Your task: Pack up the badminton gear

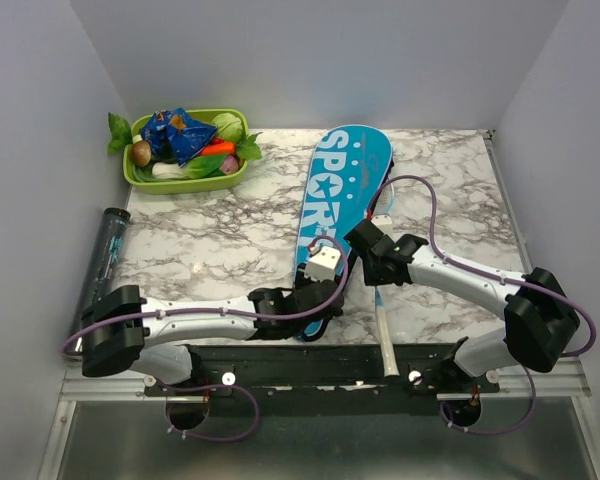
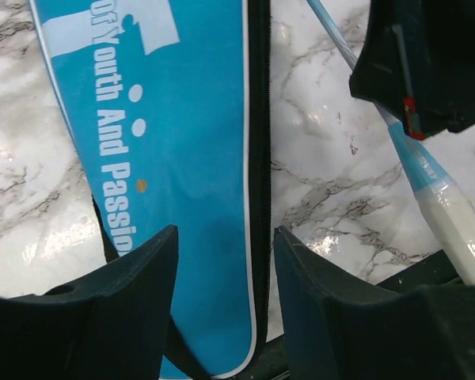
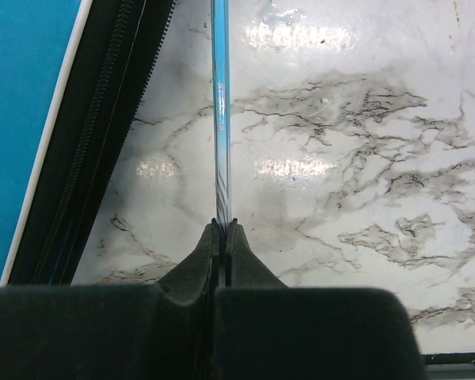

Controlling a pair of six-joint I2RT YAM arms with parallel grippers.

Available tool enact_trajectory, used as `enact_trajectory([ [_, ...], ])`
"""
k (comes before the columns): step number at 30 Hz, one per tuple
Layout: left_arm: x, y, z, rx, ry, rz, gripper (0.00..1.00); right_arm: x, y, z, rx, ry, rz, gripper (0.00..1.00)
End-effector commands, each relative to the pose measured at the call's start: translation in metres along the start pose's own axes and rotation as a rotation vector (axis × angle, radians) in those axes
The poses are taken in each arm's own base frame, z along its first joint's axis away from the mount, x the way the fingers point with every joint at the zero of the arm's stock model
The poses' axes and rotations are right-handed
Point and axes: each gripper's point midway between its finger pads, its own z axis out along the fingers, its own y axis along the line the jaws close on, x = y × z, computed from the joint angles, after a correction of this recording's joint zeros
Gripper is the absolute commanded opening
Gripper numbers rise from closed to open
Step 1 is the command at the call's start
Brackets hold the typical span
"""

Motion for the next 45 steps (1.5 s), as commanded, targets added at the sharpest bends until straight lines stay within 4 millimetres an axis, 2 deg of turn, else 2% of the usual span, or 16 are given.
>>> enact_trajectory([
  [1,0.000,-0.020,0.006,0.032,-0.040,0.087,0.61,-0.002,0.003,0.002,-0.016,-0.018,0.027,0.01],
  [3,0.007,-0.025,0.007,0.028,-0.041,0.115,0.61,-0.001,0.004,0.003,-0.021,-0.015,0.027,0.01],
  [7,0.017,-0.013,0.012,-0.110,-0.064,0.206,0.61,-0.002,0.007,0.002,-0.037,-0.023,0.034,0.01],
  [9,0.015,-0.015,0.013,-0.145,-0.080,0.226,0.61,-0.002,0.007,0.001,-0.039,-0.023,0.035,0.01],
  [10,0.024,-0.012,0.014,-0.177,-0.065,0.275,0.61,-0.003,0.008,0.001,-0.044,-0.023,0.036,0.01],
  [12,0.018,-0.013,0.015,-0.228,-0.096,0.297,0.61,-0.001,0.008,0.002,-0.047,-0.019,0.038,0.01],
  [13,0.025,-0.009,0.017,-0.259,-0.082,0.340,0.61,-0.001,0.009,0.003,-0.052,-0.018,0.039,0.01],
  [14,0.019,-0.009,0.017,-0.286,-0.101,0.345,0.61,0.000,0.010,0.003,-0.056,-0.018,0.041,0.01],
  [26,0.029,0.005,0.025,-0.403,-0.103,0.429,0.60,0.006,0.011,0.008,-0.062,-0.009,0.043,0.01],
  [29,0.035,0.006,0.028,-0.399,-0.095,0.437,0.51,0.006,0.014,0.009,-0.075,-0.007,0.045,0.01],
  [30,0.036,0.006,0.029,-0.396,-0.090,0.441,0.42,0.007,0.014,0.010,-0.074,-0.004,0.045,0.01],
  [33,0.043,0.005,0.032,-0.388,-0.073,0.452,0.28,0.009,0.014,0.010,-0.076,-0.003,0.045,0.01],
  [38,0.042,0.004,0.032,-0.378,-0.079,0.448,0.09,0.009,0.014,0.010,-0.079,-0.002,0.047,0.01],
  [39,0.040,0.005,0.031,-0.383,-0.084,0.451,0.00,0.010,0.014,0.010,-0.078,-0.001,0.045,0.01],
  [43,0.023,0.006,0.019,-0.377,-0.113,0.411,0.00,0.007,0.013,0.006,-0.094,-0.017,0.058,0.01],
  [45,0.015,0.016,0.017,-0.400,-0.108,0.386,0.00,0.004,0.012,0.000,-0.103,-0.032,0.066,0.01],
])
